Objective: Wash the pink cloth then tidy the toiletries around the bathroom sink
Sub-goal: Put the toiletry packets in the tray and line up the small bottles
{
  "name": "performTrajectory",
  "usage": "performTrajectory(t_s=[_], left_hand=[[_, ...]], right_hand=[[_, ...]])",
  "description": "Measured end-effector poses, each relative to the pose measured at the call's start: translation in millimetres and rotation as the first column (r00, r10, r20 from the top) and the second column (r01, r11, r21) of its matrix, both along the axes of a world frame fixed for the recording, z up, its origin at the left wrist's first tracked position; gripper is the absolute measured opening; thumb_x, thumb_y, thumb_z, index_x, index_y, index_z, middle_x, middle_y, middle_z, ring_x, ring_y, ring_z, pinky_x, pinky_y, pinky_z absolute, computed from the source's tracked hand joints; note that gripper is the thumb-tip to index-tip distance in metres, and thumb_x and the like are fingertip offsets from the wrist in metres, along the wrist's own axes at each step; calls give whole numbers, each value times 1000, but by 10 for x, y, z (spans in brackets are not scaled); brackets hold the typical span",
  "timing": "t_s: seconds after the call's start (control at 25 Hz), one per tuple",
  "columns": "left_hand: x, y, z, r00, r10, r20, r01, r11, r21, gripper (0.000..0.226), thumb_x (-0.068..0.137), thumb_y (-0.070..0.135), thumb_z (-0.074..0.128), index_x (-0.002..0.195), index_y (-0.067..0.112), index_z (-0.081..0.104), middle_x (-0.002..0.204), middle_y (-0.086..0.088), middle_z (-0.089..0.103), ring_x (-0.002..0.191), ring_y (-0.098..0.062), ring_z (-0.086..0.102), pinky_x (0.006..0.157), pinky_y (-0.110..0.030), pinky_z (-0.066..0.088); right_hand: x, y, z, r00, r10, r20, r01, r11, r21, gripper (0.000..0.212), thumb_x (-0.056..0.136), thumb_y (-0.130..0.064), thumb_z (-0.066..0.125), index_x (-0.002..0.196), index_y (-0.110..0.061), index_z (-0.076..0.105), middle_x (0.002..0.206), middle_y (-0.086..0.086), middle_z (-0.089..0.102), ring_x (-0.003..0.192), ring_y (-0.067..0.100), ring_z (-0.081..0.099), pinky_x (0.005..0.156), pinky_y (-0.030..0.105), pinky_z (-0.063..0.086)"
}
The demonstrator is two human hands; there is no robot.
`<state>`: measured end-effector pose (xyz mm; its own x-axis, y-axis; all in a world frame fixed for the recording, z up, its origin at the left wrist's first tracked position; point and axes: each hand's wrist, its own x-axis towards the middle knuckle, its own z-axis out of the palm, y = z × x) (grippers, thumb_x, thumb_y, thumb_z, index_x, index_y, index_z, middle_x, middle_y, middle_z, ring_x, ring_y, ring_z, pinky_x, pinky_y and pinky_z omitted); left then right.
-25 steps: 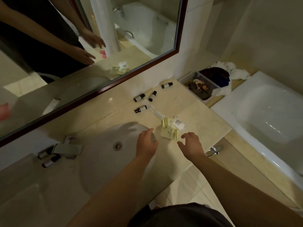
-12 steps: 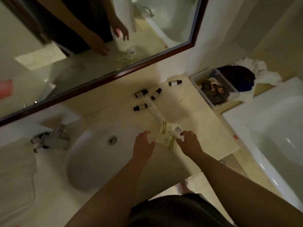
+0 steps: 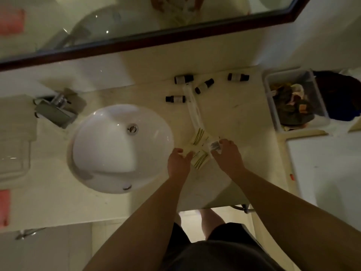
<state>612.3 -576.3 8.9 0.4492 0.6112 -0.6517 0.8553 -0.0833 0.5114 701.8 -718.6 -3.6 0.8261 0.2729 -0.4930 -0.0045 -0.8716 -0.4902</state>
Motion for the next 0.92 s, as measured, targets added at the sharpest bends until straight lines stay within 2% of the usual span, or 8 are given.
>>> performTrajectory(t_s=[0.08,0.16,0.28,0.44,0.6,0.72,0.84,0.92], left_hand=[[21,-18,-114,988,153,-29,-154,988,-9,50,80,42,70,117,13,54,110,-5,65,93,-20,61,74,-27,44],[59,-36,-203,977,208,-49,-207,978,19,53,76,46,73,113,14,52,106,-3,65,93,-21,62,75,-30,47],[105,-100,-285,987,150,-50,-147,988,51,54,69,50,77,102,18,49,96,1,64,85,-20,61,71,-32,48],[130,-174,-316,995,97,-30,-94,993,74,45,71,41,77,103,13,60,93,0,65,85,-20,59,70,-31,48],[130,-183,-167,957,263,120,-258,965,-54,23,77,22,73,92,14,58,77,6,60,74,-17,59,55,-24,46],[82,-111,3,919,349,181,-312,928,-205,22,80,15,67,100,14,59,86,-1,66,77,-19,65,68,-34,56],[43,-18,160,930,311,197,-243,921,-304,23,87,15,56,109,17,60,98,-7,68,83,-23,65,72,-37,55],[25,23,273,903,387,189,-283,864,-417,15,91,18,50,101,21,61,97,-7,66,81,-23,62,68,-35,50]], right_hand=[[14,63,-122,999,-40,3,40,999,-9,36,78,-32,71,103,-12,55,104,5,58,102,23,48,84,33,42],[25,114,-241,997,-73,13,74,996,-43,50,71,-35,74,108,-12,49,105,5,61,102,24,48,81,33,46],[59,121,-323,993,-121,16,121,991,-60,55,68,-31,76,108,-10,46,104,7,61,102,26,53,79,37,49],[60,1,-259,969,-245,-39,248,965,89,39,79,-18,68,107,-16,42,89,0,63,84,23,62,63,28,43],[71,-87,-77,960,-267,-86,279,945,171,34,92,-20,56,123,-11,46,95,4,58,85,25,58,69,33,45],[107,22,85,906,-337,-257,409,853,323,26,89,-16,60,113,-14,54,100,9,67,89,24,66,72,34,54],[70,224,292,868,-302,-395,454,805,381,25,85,-13,66,109,-9,58,92,10,69,69,16,65,49,22,49],[20,333,344,917,-209,-339,340,854,393,31,84,-19,71,110,-6,60,90,9,66,63,17,61,44,25,48]])
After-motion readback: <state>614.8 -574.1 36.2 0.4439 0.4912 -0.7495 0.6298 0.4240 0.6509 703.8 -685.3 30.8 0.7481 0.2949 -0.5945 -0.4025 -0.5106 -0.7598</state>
